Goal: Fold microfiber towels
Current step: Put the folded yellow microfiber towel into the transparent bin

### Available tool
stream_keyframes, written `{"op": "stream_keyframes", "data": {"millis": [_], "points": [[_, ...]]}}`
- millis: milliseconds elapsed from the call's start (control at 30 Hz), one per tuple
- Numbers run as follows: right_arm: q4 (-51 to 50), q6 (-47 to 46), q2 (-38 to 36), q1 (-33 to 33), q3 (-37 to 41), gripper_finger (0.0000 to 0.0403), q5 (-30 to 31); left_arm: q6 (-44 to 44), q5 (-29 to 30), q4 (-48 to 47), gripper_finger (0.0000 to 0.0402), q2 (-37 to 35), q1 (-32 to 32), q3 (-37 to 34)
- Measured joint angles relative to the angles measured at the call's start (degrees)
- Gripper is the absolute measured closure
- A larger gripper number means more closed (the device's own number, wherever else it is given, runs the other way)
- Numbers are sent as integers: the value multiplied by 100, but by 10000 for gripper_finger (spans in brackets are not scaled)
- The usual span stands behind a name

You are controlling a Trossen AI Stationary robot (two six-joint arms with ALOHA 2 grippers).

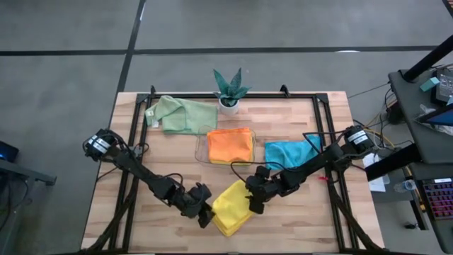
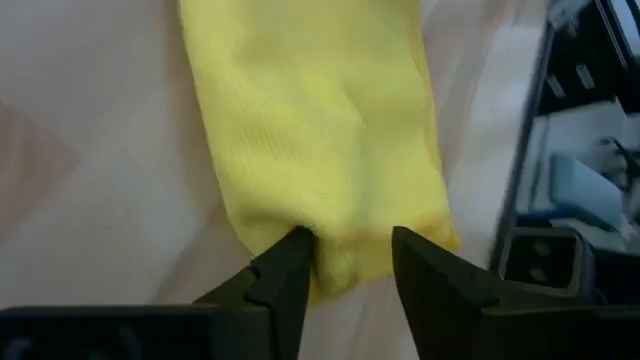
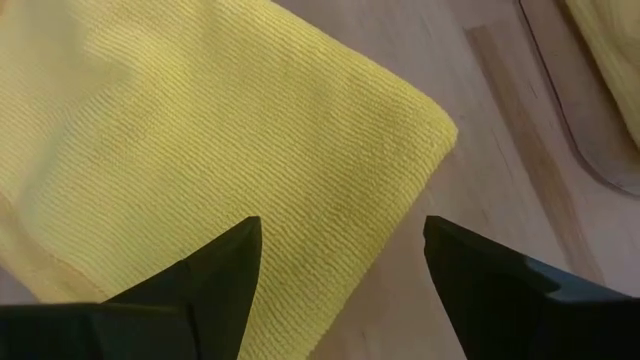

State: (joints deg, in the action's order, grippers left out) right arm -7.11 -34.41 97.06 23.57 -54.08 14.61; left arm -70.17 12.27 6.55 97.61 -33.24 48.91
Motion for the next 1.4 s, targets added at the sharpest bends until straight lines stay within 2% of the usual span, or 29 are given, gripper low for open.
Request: {"op": "stream_keyframes", "data": {"millis": [167, 333, 567, 733, 900, 1000, 1133, 1267, 1400], "points": [[-2, 9, 0, 0, 0, 135, 0, -3, -678, 0, 267, -269, 55, -5], [-2, 12, 0, 0, 0, 135, 0, 26, -701, 8, 267, -501, 55, 0], [-5, 13, 0, 0, 0, 135, 0, 286, -610, 94, 267, -472, 53, 154], [-7, 50, 0, 0, 0, 135, 0, 658, -538, 463, 270, -102, 44, 346], [-6, 50, 0, 0, 0, 135, 0, 807, -657, 508, 300, 670, 42, 811], [-4, 57, 0, 0, 0, 135, 2, 804, -781, 66, 328, 998, 42, 1130], [-4, 55, 0, 0, 0, 135, 2, 768, -818, -1195, 364, 1143, 43, 1469], [23, 55, 0, 0, 0, 135, 2, 775, -803, -2463, 393, 989, 95, 1600], [56, 88, 0, 8, -118, 135, 42, 1198, -468, -3095, 400, 700, 180, 1561]]}}
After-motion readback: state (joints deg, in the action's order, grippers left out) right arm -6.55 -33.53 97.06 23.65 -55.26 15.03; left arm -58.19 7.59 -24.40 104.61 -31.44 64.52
